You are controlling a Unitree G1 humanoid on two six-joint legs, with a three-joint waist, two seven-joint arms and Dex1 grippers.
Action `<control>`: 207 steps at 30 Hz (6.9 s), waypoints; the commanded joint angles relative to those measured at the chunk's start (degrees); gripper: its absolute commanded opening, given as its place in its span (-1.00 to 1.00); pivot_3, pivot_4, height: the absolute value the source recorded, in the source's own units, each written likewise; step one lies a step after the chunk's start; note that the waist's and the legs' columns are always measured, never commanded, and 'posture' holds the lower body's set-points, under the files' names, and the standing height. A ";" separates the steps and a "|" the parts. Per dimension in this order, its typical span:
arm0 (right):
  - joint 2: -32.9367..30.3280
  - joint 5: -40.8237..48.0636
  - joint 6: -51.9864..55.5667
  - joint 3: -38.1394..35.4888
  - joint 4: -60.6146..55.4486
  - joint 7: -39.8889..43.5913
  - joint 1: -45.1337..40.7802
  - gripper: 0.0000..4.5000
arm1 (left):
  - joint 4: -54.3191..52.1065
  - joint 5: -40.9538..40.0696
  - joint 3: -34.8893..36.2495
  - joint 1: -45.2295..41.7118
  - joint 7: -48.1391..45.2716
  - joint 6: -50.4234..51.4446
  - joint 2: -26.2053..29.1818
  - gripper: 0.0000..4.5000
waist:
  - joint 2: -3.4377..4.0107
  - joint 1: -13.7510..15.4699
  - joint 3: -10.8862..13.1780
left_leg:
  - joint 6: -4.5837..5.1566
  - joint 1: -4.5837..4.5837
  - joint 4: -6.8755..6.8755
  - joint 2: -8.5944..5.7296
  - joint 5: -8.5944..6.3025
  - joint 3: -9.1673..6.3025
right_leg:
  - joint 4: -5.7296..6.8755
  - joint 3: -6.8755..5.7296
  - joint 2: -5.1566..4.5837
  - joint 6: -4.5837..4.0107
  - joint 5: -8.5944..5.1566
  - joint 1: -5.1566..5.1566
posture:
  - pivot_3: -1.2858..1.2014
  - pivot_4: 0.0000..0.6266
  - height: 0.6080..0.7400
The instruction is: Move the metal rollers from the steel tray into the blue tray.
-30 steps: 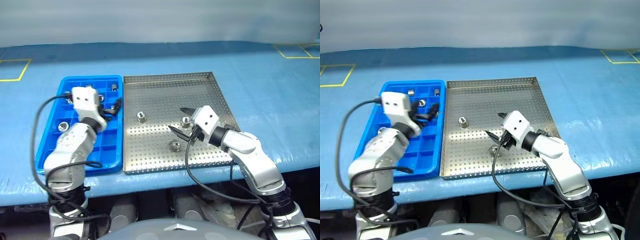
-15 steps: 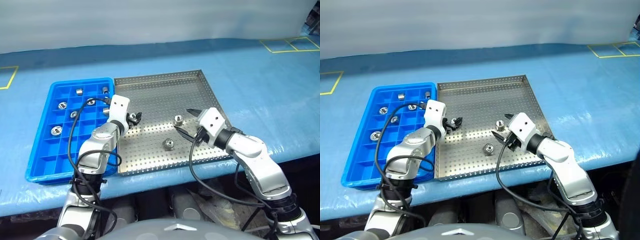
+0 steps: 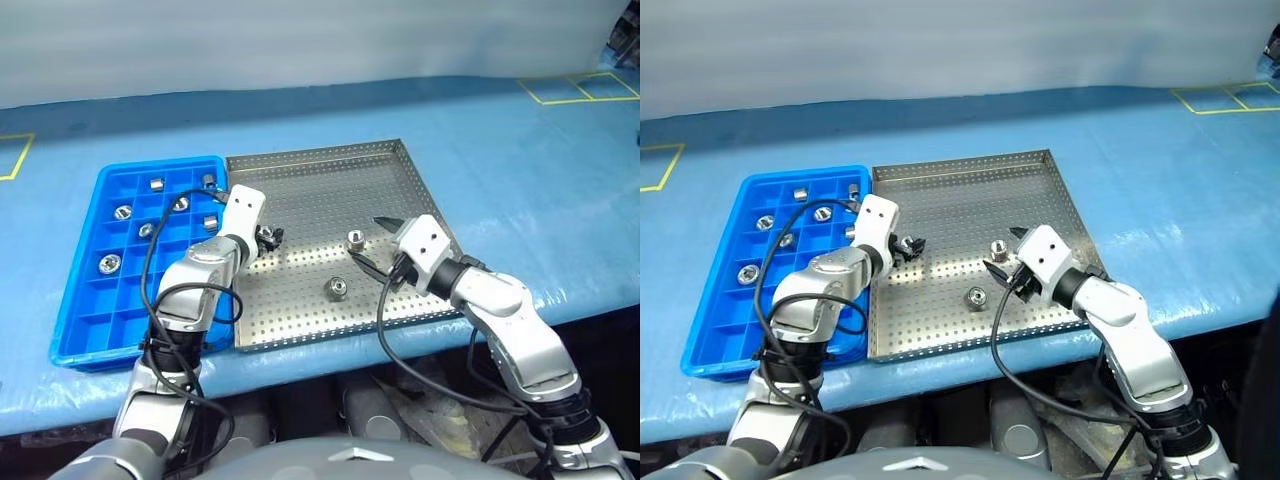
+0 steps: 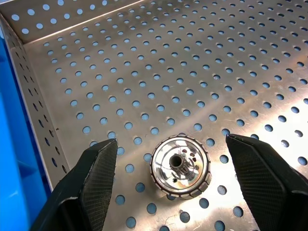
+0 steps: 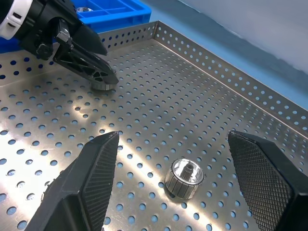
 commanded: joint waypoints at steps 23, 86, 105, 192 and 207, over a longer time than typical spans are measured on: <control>2.75 -1.50 -3.34 0.28 -1.39 -1.41 0.38 0.69 | 7.34 -1.96 -1.60 -7.03 -6.14 4.23 2.98 0.74 | 0.01 -0.31 0.00 | -0.01 -0.12 0.00 -0.01 0.00 -0.02 | -0.01 0.00 -0.03 0.00 0.00 -0.10 | -0.17 -0.52 1.00; 3.39 -1.11 -4.25 5.12 3.22 4.30 -4.95 0.69 | -40.25 -3.21 33.22 22.34 -3.27 18.65 11.31 -0.23 | -0.08 3.51 0.04 | -0.10 -0.13 -0.04 0.11 0.00 -0.07 | 0.02 -0.28 -0.12 -0.22 -0.12 -0.15 | -0.04 -0.52 1.00; 2.53 -1.34 -4.09 3.84 2.43 4.03 -4.88 0.69 | -34.11 -5.38 29.74 23.10 -3.53 11.86 7.59 0.65 | -0.16 4.46 0.00 | -0.12 -0.10 -0.04 0.11 0.01 -0.11 | 0.04 -0.45 -0.25 -0.60 -0.27 -0.10 | -0.06 -0.52 1.00; 4.02 -3.61 -5.83 12.57 11.34 10.49 -9.71 0.69 | -45.07 -8.00 57.34 40.98 -18.12 13.18 20.58 -0.21 | -0.49 7.96 0.12 | -0.41 -0.16 -0.30 0.17 0.04 -0.19 | 0.04 -0.63 -0.27 -0.80 -0.53 -0.32 | 0.09 -0.52 1.00; 2.68 -3.63 -5.24 10.85 8.84 9.84 -8.32 0.69 | -37.29 -8.17 45.42 39.48 -14.72 7.79 17.74 -0.21 | -0.48 7.50 0.12 | -0.48 0.04 -0.29 0.19 0.09 -0.56 | 0.08 -0.95 -0.22 -0.98 -0.51 0.03 | 0.03 -0.52 1.00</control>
